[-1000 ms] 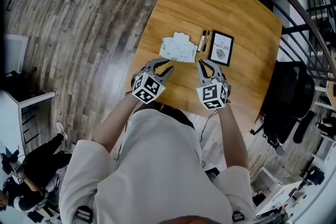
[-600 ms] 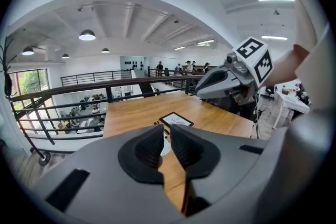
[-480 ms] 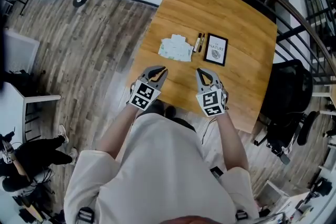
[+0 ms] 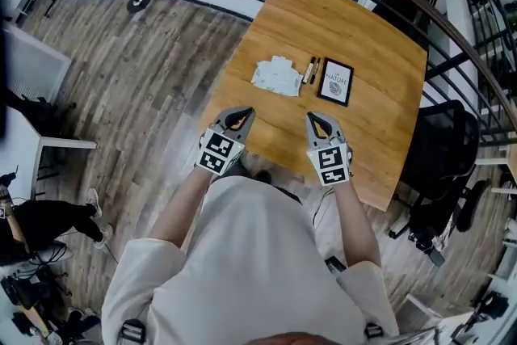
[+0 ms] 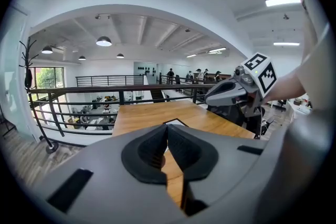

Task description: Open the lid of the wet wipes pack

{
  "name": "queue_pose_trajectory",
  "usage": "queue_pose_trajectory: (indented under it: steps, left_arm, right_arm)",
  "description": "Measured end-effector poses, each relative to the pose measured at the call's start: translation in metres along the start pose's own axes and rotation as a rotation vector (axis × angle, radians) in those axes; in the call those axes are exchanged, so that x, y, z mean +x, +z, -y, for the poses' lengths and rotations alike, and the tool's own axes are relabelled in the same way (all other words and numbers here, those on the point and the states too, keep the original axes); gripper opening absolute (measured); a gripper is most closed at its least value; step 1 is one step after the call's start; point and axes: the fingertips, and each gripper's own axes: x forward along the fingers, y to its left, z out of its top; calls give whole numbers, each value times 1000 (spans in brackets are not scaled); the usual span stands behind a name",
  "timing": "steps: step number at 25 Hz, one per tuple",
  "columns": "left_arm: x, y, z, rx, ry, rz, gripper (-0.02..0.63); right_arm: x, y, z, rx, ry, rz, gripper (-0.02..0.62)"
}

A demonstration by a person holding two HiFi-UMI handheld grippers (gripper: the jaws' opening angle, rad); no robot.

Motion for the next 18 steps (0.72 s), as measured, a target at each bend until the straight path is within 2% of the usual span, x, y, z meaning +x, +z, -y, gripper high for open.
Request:
queue_pose_trajectory:
  steps: [8, 18]
  left_arm:
    - [-38, 14, -23, -16, 16, 53, -6]
    - [-85, 41, -51, -19, -52, 96, -6]
  right_arm:
    - [-9, 28, -9, 37, -48, 58, 3]
    - [-24, 69, -27, 167, -128, 108, 3]
